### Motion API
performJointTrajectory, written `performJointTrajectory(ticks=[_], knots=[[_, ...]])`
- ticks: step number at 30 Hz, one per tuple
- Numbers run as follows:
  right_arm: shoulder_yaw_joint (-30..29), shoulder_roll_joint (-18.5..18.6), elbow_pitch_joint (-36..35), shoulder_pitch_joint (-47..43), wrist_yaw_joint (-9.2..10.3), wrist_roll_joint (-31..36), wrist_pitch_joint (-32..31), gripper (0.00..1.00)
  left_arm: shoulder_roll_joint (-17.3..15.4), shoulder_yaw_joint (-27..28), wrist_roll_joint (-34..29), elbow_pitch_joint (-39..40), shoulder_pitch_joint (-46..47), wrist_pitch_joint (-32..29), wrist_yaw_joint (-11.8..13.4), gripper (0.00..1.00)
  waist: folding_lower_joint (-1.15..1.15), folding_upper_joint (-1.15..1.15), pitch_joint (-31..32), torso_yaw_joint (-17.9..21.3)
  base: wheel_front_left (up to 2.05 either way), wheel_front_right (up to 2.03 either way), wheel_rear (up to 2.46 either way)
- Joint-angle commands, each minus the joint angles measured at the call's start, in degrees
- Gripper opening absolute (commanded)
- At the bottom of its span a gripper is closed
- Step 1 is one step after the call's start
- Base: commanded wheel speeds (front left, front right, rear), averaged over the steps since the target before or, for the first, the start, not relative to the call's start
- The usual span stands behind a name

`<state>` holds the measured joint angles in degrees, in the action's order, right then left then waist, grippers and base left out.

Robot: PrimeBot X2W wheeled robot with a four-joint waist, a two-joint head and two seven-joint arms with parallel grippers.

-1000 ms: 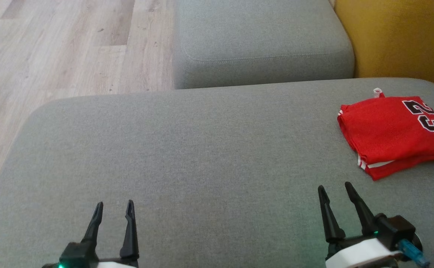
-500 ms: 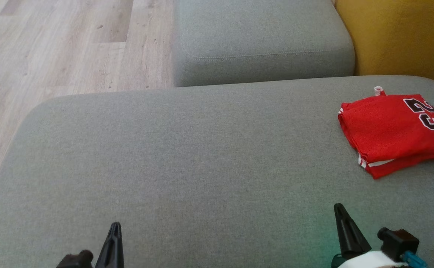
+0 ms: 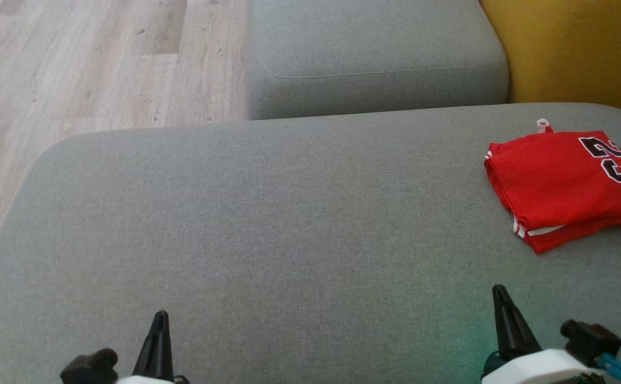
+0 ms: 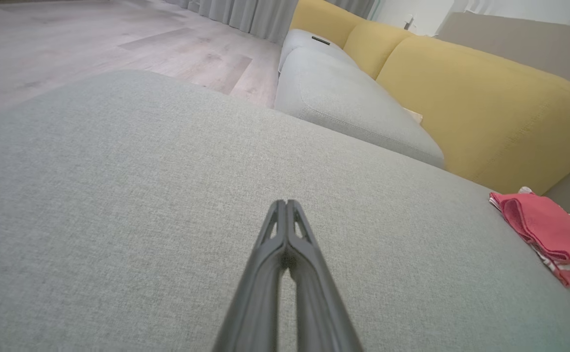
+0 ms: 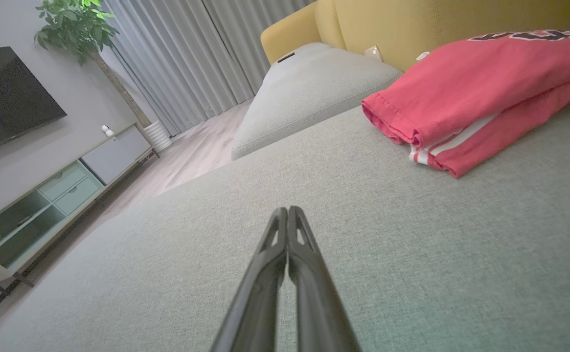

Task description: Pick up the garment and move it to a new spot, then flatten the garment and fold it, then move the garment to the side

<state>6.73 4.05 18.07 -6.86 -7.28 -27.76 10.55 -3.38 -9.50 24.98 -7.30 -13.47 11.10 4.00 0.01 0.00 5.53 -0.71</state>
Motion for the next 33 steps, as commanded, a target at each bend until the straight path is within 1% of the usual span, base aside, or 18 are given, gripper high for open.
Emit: performJointTrajectory(ticks=[1, 33], knots=[[-0.4, 0.3, -2.2, 3.5, -0.05, -1.7, -0.3, 0.0, -0.7, 1.3, 1.7, 1.5, 3.4, -0.3, -0.5, 0.0, 0.0, 0.0, -0.1, 0.0, 0.0, 0.0, 0.0], [-3.8, 0.3, -2.8, 6.4, -0.1, -22.1, -5.1, 0.0, -1.3, 4.6, 23.5, -1.0, 8.4, -4.7, -4.0, 0.0, 0.0, 0.0, -1.9, 0.2, 0.0, 0.0, 0.0]])
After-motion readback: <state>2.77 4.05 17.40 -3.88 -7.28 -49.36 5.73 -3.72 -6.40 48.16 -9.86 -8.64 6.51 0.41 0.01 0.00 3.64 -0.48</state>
